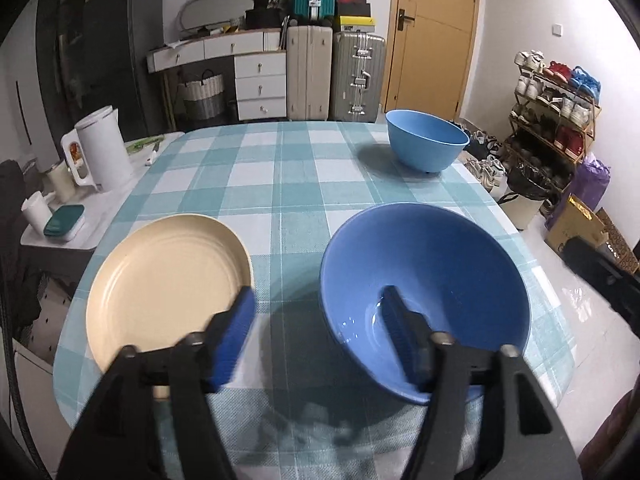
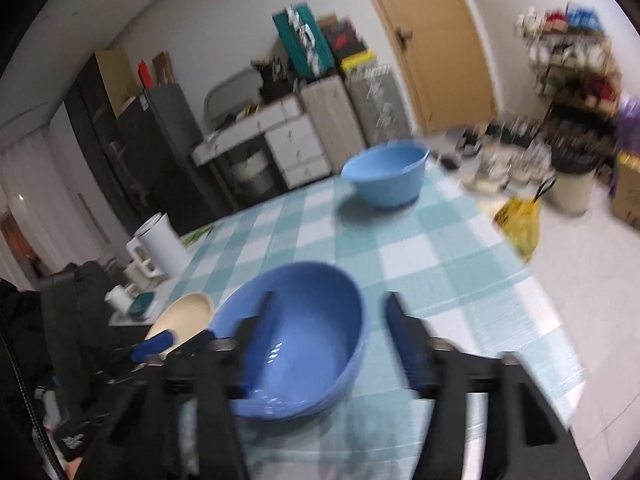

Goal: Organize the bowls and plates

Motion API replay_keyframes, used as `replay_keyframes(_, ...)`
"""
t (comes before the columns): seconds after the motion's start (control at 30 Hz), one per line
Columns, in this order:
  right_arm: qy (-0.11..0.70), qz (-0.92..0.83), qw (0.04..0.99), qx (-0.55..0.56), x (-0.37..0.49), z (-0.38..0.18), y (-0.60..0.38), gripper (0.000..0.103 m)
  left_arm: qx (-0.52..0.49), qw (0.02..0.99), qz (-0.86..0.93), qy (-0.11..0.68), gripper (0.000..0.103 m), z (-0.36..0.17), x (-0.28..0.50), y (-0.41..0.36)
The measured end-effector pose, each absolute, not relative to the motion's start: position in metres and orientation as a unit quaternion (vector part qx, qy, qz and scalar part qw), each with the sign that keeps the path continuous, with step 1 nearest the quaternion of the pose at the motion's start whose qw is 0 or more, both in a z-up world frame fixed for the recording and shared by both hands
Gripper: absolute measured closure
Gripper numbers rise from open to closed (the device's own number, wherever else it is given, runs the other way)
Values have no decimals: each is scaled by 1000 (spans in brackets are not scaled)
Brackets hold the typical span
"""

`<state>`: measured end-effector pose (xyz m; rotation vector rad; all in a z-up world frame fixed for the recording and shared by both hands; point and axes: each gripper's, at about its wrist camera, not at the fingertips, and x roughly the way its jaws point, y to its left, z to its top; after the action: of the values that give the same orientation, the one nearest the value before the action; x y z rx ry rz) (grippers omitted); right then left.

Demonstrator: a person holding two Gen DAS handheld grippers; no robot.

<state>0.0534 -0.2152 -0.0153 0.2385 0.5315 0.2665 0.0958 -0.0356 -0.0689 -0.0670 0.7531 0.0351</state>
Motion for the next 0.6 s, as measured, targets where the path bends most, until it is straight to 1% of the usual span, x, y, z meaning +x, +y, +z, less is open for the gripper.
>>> replay_keyframes(0.03, 251, 135, 951, 118, 48, -15, -217, 17, -25, 934, 21, 355, 21, -68, 91, -37)
replay_keyframes(0.07, 240, 147, 952, 119, 42, -14, -217, 16, -16, 941, 24, 338, 20, -66, 85, -38)
replay_keyframes(0.1, 234, 154, 953, 114, 37, -13, -217, 16, -11, 945, 23, 326, 19, -64, 82, -38)
replay_keyframes(0.13, 228, 156, 955, 103, 33, -12, -215, 13, -8, 947, 20, 320, 19, -62, 80, -39)
replay_keyframes(0.27, 210, 160, 962, 71, 17, -9, -210, 8, -23, 952, 18, 306, 18, -53, 69, -35)
replay_keyframes(0.33, 201, 161, 964, 64, 6, -8, -209, 3, -32, 952, 37, 302, 17, -51, 62, -32)
replay_keyframes(0.4, 196, 159, 966, 59, -4, -6, -208, 2, -52, 954, 42, 294, 16, -50, 52, -28)
replay_keyframes(0.47, 188, 164, 967, 50, -14, -4, -206, 2, -64, 955, 45, 285, 12, -52, 42, -27)
replay_keyframes(0.6, 157, 146, 977, 10, -33, 3, -195, 1, -62, 959, 58, 269, 10, -56, 27, -31)
